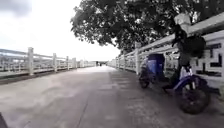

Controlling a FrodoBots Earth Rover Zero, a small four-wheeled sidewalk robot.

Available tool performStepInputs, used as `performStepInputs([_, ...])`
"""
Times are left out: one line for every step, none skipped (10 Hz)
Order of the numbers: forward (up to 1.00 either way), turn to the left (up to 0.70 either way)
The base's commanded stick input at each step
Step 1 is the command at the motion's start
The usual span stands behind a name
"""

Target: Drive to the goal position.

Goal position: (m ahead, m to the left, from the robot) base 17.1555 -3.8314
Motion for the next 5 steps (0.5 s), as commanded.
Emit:
performStepInputs([0.70, 0.00])
performStepInputs([0.70, 0.00])
performStepInputs([0.70, 0.00])
performStepInputs([0.70, 0.00])
performStepInputs([0.70, 0.00])
